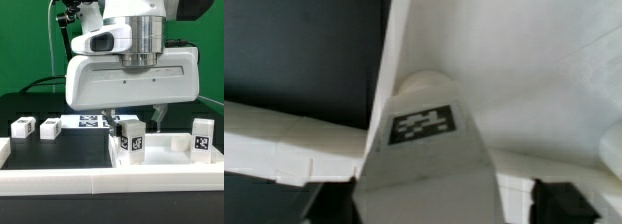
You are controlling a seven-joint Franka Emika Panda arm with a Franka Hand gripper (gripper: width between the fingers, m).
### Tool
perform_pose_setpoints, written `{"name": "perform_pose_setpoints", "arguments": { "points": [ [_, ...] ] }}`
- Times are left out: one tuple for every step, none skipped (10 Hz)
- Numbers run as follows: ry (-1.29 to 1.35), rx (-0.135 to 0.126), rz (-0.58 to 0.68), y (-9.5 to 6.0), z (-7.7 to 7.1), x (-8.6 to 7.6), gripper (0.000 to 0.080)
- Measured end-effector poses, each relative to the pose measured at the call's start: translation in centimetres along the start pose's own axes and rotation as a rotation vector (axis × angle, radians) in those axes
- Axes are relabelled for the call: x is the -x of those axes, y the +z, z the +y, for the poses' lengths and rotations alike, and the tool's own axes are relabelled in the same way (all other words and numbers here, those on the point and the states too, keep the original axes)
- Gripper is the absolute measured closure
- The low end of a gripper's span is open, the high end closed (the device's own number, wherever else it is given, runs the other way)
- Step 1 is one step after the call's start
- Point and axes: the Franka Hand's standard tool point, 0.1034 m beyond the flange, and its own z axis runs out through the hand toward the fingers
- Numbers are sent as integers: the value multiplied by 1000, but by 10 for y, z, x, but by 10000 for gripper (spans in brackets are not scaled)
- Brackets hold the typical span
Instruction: Assemble square table
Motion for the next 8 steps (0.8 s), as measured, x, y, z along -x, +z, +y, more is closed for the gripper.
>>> {"name": "perform_pose_setpoints", "arguments": {
  "points": [
    [9,1,0,0,1,0,412],
    [28,1,0,0,1,0,509],
    [29,1,0,0,1,0,509],
    [88,-1,1,0,2,0,509],
    [213,-3,5,0,3,0,509],
    [317,-1,13,0,4,0,509],
    [421,-2,22,1,5,0,509],
    [522,-2,23,0,5,0,509]
  ]
}}
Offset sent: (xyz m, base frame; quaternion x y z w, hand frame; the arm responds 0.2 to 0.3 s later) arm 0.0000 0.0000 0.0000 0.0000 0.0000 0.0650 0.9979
